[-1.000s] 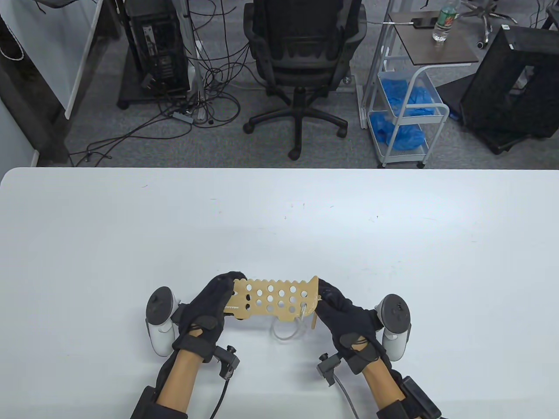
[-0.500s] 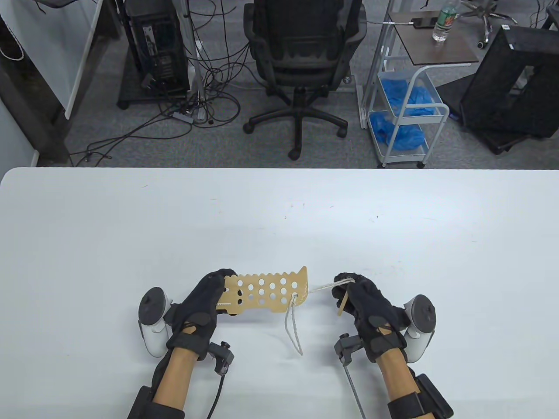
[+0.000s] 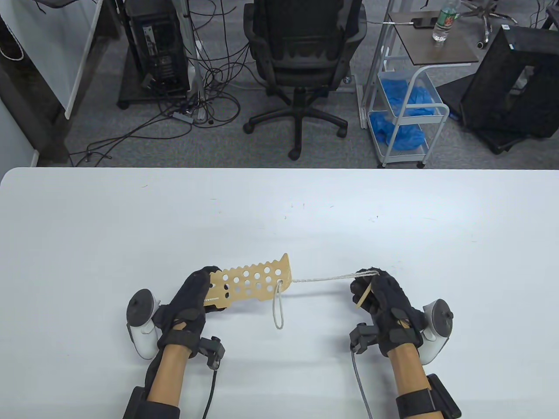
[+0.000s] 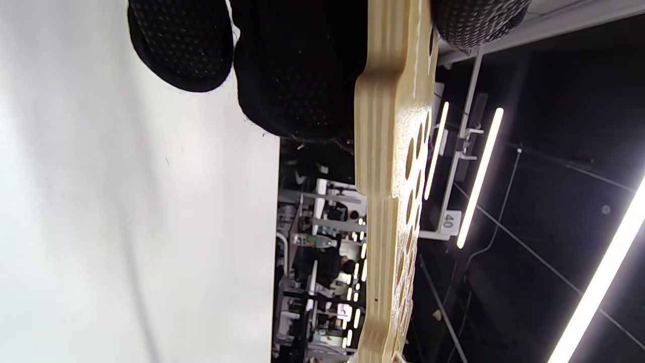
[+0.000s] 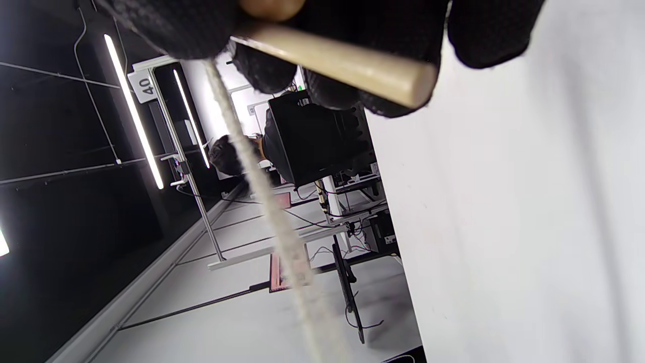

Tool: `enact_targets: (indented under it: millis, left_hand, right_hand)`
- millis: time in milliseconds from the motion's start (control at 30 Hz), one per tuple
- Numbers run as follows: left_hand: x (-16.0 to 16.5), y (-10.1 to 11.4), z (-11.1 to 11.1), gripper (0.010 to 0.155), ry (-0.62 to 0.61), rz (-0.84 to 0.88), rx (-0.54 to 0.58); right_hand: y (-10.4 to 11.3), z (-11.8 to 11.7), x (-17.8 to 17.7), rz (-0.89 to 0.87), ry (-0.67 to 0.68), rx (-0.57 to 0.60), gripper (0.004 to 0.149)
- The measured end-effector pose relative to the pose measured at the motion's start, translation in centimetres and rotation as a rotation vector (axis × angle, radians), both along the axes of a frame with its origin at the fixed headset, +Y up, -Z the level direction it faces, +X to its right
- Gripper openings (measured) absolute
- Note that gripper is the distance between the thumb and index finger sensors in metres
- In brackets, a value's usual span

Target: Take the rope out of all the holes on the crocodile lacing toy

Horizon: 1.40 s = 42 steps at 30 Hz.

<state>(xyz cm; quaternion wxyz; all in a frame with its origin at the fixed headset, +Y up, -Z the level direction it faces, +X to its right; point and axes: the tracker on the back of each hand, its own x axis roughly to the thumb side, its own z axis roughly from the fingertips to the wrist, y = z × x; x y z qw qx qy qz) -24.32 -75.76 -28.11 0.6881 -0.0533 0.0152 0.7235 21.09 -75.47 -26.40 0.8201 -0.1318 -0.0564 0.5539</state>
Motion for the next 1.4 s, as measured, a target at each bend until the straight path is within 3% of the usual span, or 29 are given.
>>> enact_targets:
  millis: [467, 1100, 1267, 1400]
  left_hand:
    - [-1.4, -0.4, 0.2, 0.053, 0.084, -0.042, -0.058]
    - [-1.7, -0.4, 0.3, 0.053, 0.103, -0.058, -0.071]
    - [-1.8, -0.2, 0.3, 0.053, 0.126, -0.135, -0.080]
    - [-1.9, 0.1, 0.3, 0.054, 0.150, -0.299, -0.113]
  right_hand:
    - [-0.4, 0.4, 1.7, -0.208, -0.133, 0.027, 0.042]
    - [0.0, 0.6, 2.7, -0.375, -0.178, 0.087, 0.042]
    - [0.1, 0.6, 2.5, -0.376, -0.174, 0.092, 0.042]
    - [0.1, 0.6, 2.3, -0.373, -0.169, 0.094, 0.042]
